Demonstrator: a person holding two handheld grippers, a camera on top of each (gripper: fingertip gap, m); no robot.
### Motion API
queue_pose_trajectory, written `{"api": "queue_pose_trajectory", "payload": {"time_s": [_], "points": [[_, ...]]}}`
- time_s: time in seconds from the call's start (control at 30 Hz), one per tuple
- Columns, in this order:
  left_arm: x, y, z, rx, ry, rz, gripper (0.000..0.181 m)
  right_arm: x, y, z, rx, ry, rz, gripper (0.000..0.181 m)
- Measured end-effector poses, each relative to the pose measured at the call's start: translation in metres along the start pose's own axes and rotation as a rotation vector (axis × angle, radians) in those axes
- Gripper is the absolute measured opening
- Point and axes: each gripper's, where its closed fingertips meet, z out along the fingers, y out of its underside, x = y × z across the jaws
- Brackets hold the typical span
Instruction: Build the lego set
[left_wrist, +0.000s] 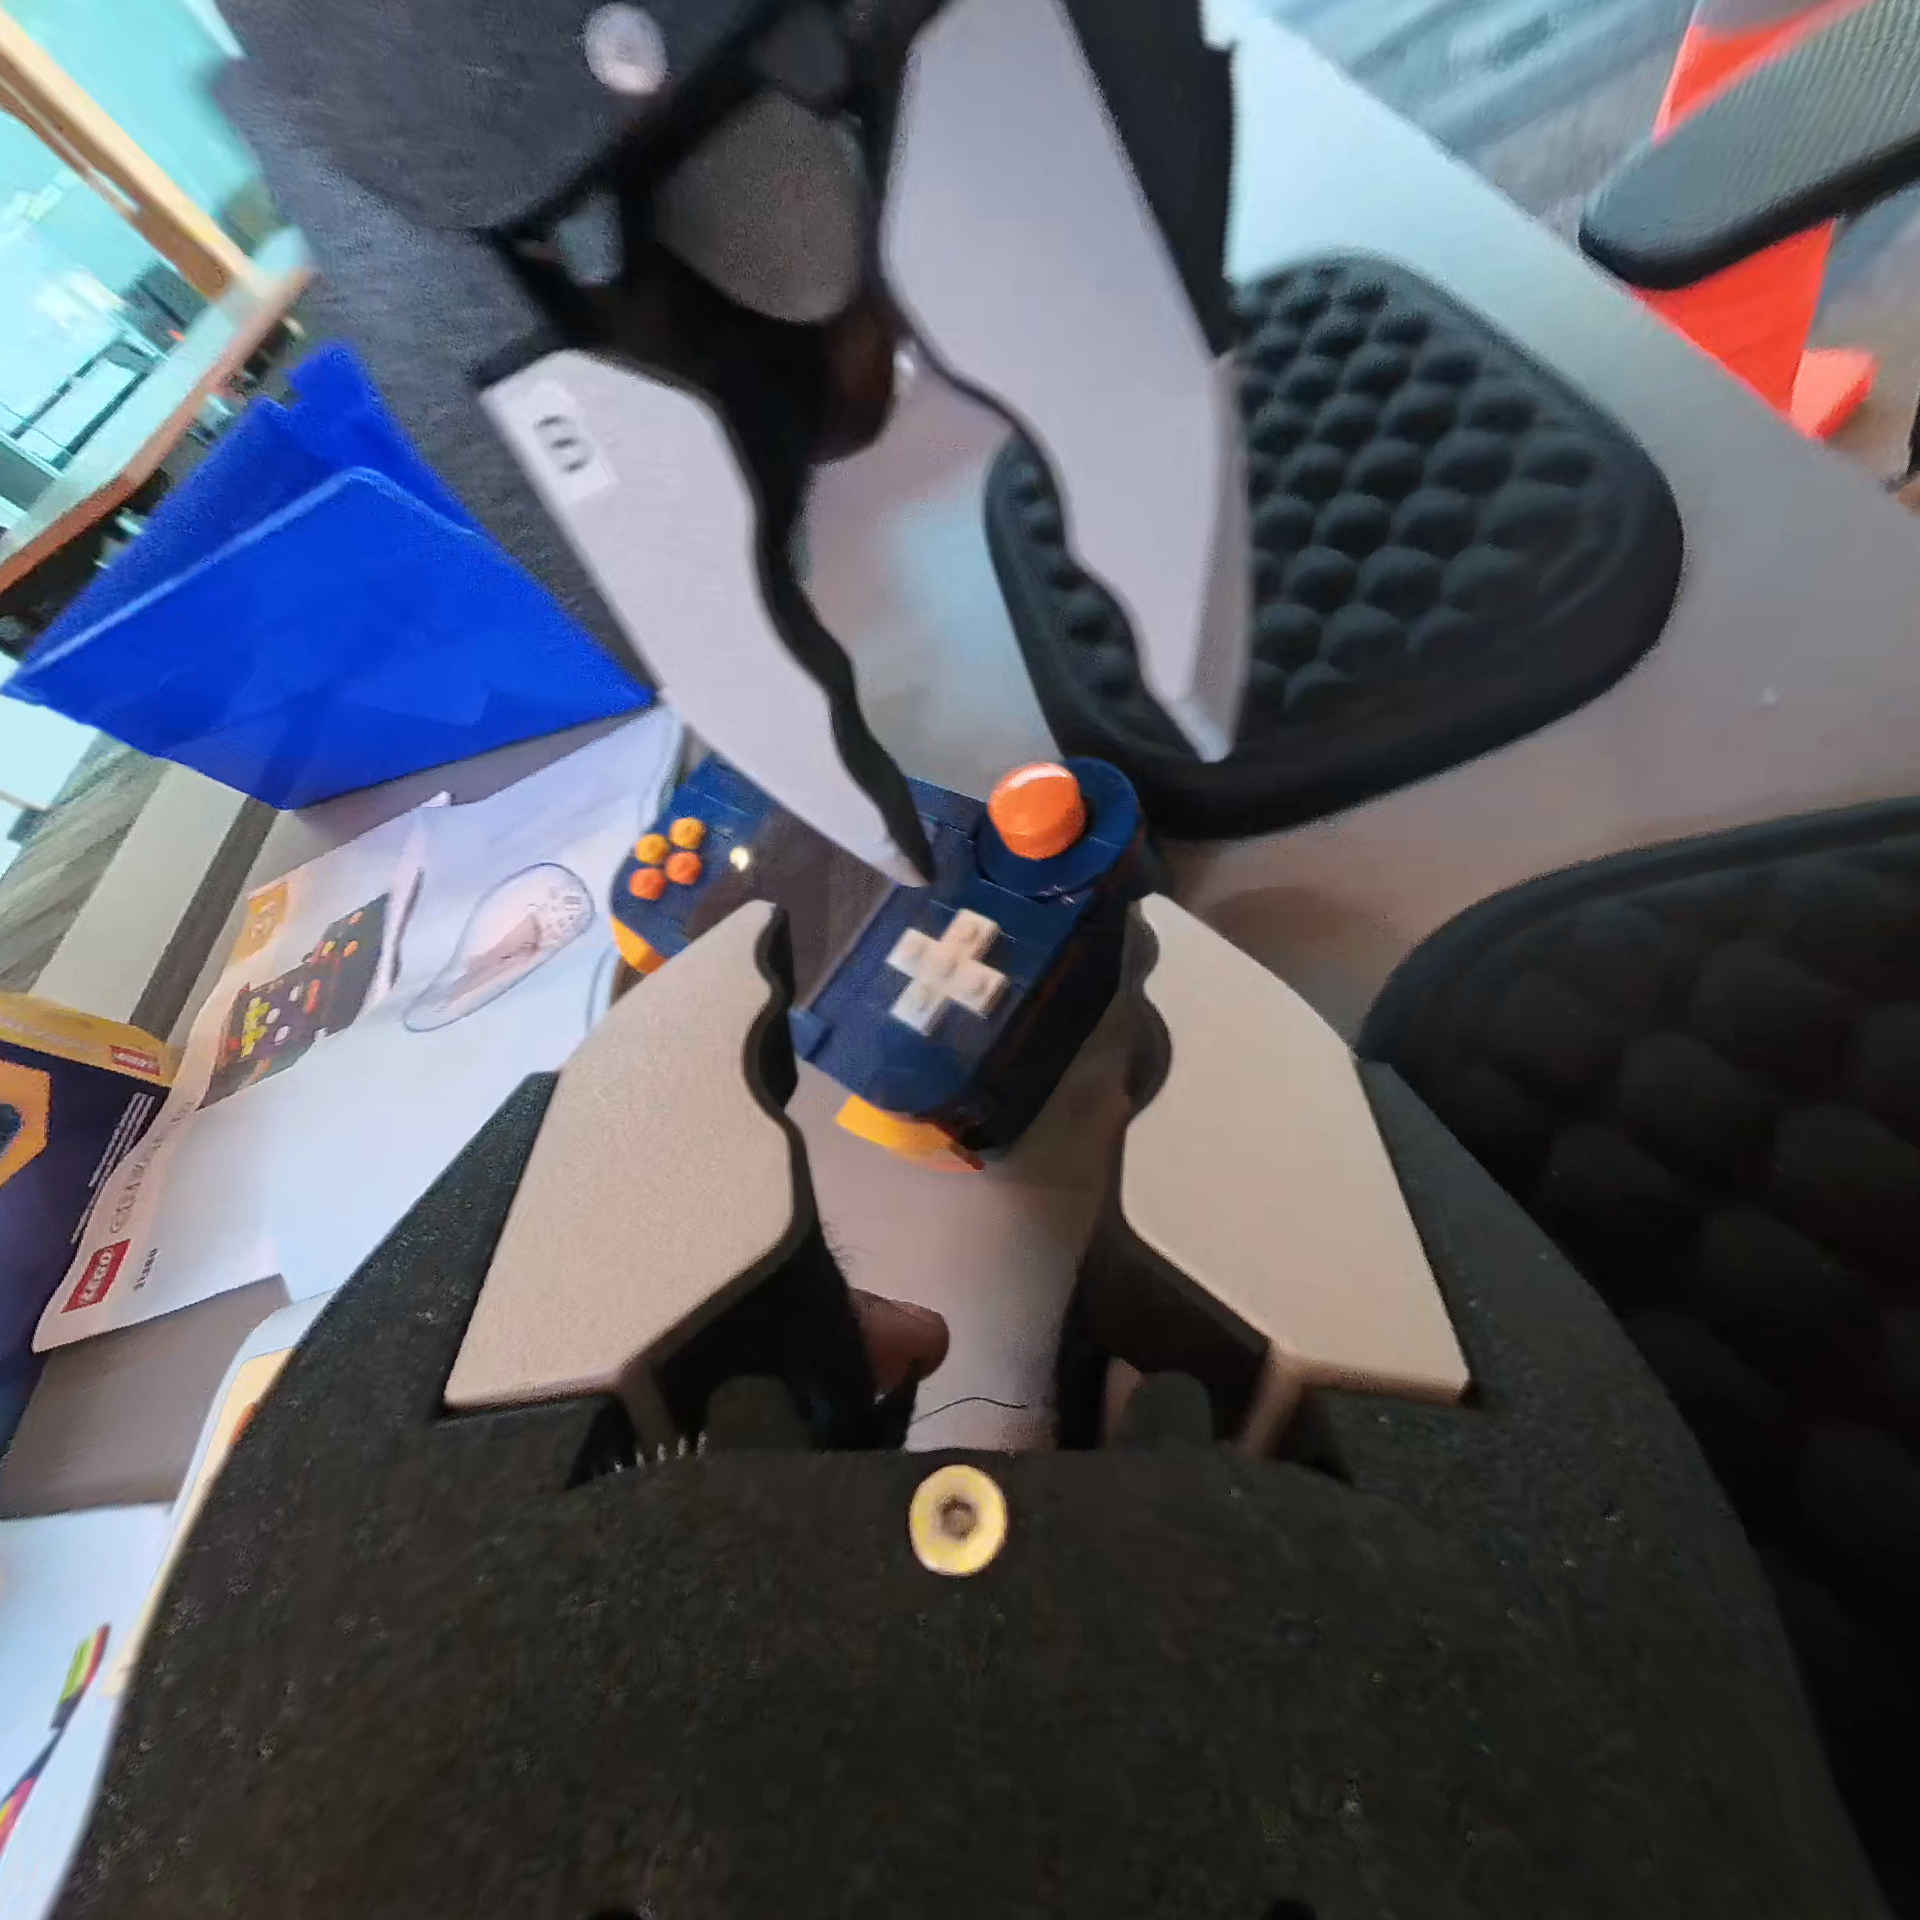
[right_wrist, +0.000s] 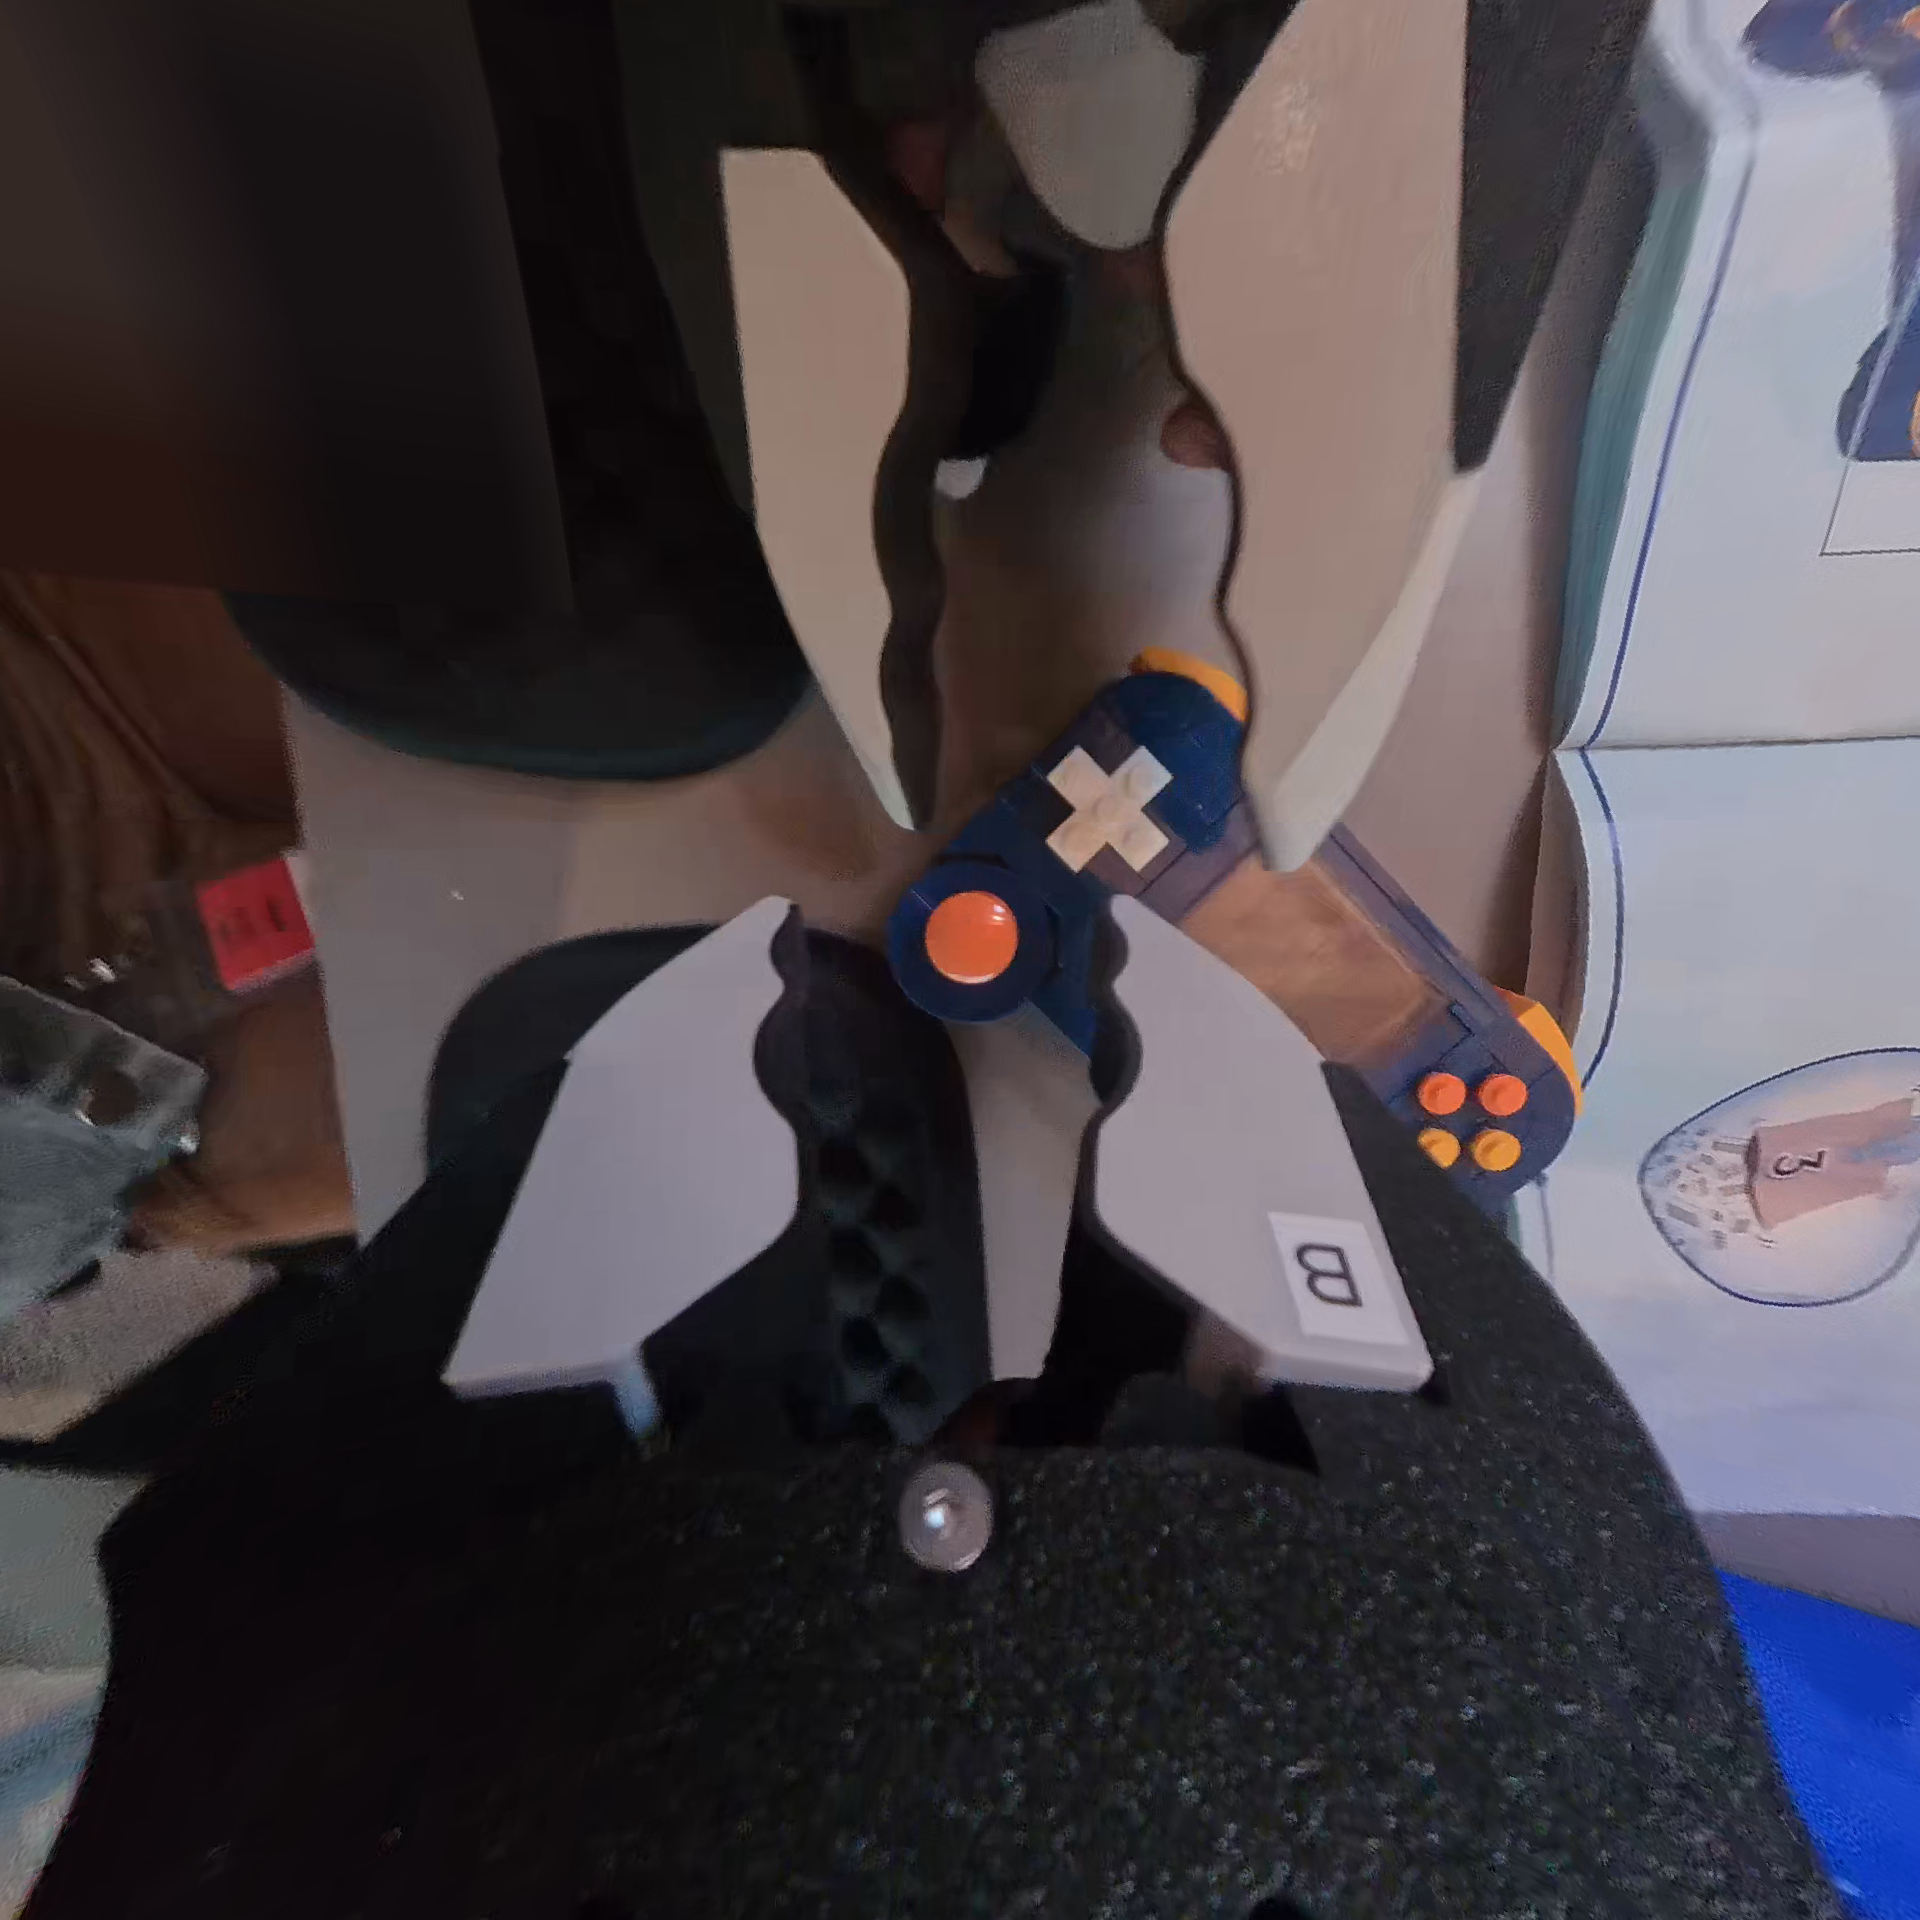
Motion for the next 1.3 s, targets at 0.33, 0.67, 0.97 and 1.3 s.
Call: {"api": "queue_pose_trajectory", "payload": {"time_s": [0.33,0.67,0.97,1.3], "points": [[-0.062,-0.04,-0.061,0.494,-0.326,-0.234,0.081,0.021,0.009,-0.065,0.719,0.349,0.228,0.069],[-0.084,-0.026,-0.081,0.592,-0.454,-0.506,0.099,0.069,0.054,-0.089,1.013,0.699,0.478,0.034],[-0.074,-0.03,-0.071,0.523,-0.431,-0.413,0.097,0.078,0.063,-0.079,1.076,0.413,0.691,0.04],[-0.038,-0.025,-0.019,0.043,-0.323,-0.581,0.115,0.062,0.053,-0.068,1.063,0.023,0.699,0.078]]}}
